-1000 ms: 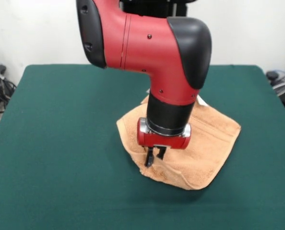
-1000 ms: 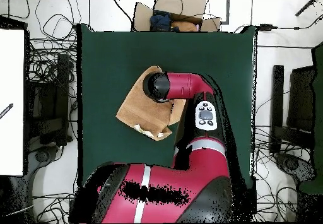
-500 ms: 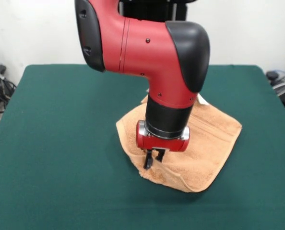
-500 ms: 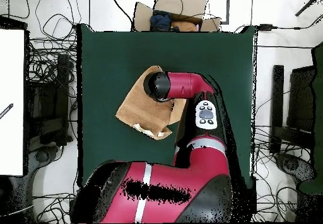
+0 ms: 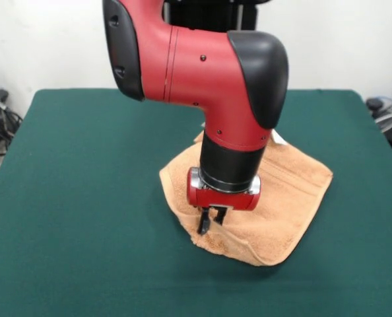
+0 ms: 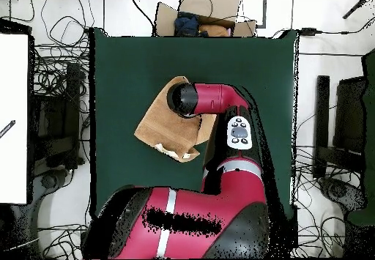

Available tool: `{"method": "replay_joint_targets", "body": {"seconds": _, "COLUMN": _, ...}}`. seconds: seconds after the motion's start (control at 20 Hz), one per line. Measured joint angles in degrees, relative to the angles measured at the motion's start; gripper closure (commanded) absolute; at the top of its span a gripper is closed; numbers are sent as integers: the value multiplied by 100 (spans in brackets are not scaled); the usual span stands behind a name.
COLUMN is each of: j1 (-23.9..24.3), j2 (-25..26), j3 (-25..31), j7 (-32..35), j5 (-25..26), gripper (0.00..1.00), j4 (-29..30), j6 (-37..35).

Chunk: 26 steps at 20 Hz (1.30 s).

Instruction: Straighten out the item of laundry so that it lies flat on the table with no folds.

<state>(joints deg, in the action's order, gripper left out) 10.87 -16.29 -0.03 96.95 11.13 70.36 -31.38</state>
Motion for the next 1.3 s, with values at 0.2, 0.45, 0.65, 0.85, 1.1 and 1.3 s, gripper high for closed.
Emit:
{"method": "replay_joint_targets", "body": {"seconds": 0.2, "j1": 9, "j2": 0, "j3": 10, "j7": 0, "j5": 0, "gripper": 100, "j4": 0, "j6": 0}}
{"method": "replay_joint_targets", "body": {"seconds": 0.45, "j1": 26, "j2": 0, "j3": 26, "j7": 0, "j5": 0, "gripper": 100, "j4": 0, "j6": 0}}
{"method": "replay_joint_targets", "body": {"seconds": 0.65, "j1": 26, "j2": 0, "j3": 27, "j7": 0, "j5": 0, "gripper": 100, "j4": -3, "j6": 0}}
{"method": "replay_joint_targets", "body": {"seconds": 0.85, "j1": 35, "j2": 0, "j3": 38, "j7": 0, "j5": -7, "gripper": 100, "j4": -3, "j6": -1}}
{"method": "replay_joint_targets", "body": {"seconds": 1.1, "j1": 130, "j2": -4, "j3": 170, "j7": 0, "j5": -105, "gripper": 0, "j4": -11, "j6": -50}}
{"method": "replay_joint_targets", "body": {"seconds": 1.3, "j1": 227, "j2": -4, "j3": 329, "j7": 0, "j5": -203, "gripper": 0, "j4": -56, "j6": -99}}
